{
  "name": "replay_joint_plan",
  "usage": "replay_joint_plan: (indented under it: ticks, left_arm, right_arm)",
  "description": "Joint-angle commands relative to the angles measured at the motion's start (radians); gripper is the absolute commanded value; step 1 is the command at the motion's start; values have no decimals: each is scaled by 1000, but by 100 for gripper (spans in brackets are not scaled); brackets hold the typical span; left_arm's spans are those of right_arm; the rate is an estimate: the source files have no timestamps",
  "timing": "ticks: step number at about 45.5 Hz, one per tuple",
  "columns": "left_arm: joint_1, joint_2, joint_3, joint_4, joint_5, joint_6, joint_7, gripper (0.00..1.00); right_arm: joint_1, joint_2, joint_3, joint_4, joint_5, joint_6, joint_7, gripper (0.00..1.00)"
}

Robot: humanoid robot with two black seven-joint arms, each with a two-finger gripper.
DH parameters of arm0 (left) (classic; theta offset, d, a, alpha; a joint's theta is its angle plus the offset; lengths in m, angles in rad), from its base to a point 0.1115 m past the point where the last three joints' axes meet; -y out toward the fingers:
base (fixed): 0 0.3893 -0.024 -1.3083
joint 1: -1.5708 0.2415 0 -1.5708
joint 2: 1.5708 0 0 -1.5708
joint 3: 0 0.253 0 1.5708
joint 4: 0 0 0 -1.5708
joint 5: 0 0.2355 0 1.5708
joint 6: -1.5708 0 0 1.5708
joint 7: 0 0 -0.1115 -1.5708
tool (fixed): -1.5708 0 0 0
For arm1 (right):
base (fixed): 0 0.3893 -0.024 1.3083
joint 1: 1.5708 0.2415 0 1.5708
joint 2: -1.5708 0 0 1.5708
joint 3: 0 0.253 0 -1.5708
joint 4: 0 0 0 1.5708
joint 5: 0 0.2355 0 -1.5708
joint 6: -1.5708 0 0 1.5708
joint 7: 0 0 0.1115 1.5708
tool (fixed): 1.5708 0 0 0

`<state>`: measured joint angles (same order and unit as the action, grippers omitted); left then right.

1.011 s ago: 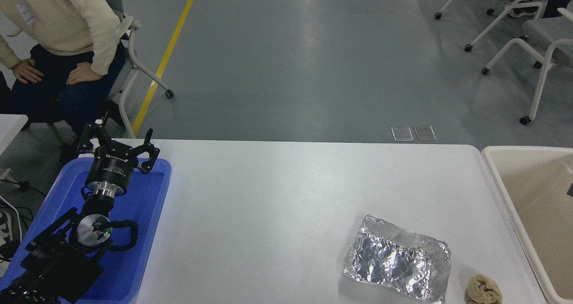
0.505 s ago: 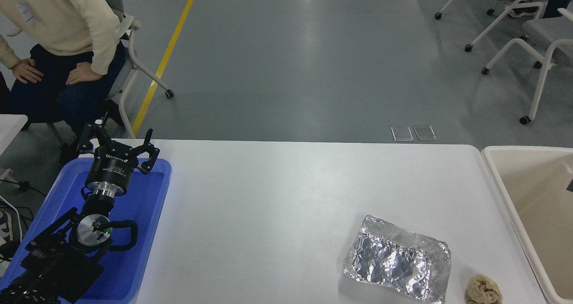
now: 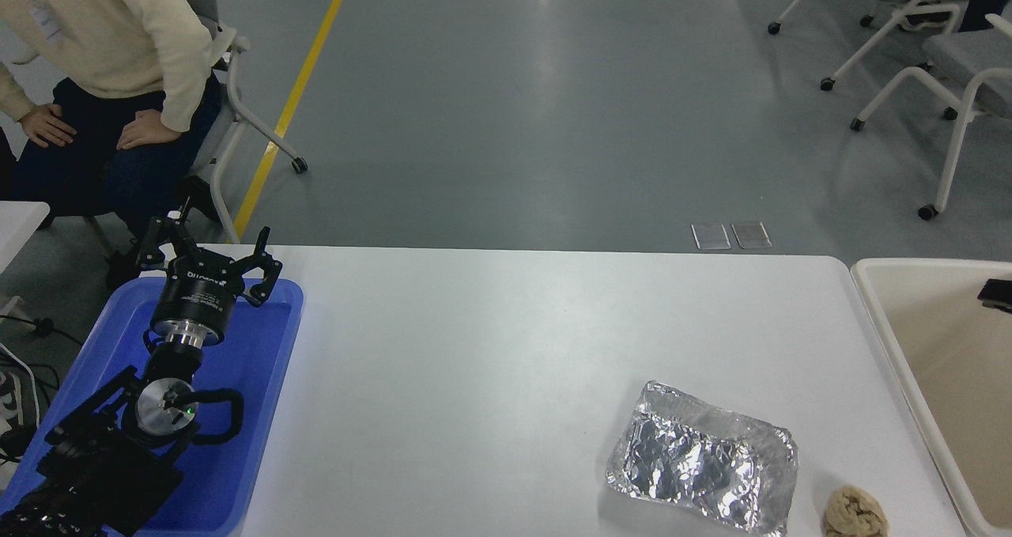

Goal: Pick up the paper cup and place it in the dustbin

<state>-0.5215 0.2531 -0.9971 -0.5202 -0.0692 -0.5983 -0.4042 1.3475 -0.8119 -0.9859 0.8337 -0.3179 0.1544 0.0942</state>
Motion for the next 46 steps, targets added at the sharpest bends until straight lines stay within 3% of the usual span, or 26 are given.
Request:
replay_joint_plan:
  ticks: [1, 12, 20, 46]
  left_arm:
    - [0, 0, 0, 0, 2, 0, 1, 100]
    - [0, 0, 0, 0, 0, 0, 1, 100]
    - [0, 0, 0, 0, 2, 3, 1, 100]
    - [0, 0, 2, 0, 2, 5, -1, 100]
  right_arm:
    - [212, 55, -184, 176, 0, 134, 1, 100]
    - [459, 327, -422, 231, 2, 451, 1, 100]
    - [581, 382, -419, 288, 3, 631, 1, 100]
    - [970, 511, -358, 504, 3, 631, 2, 100]
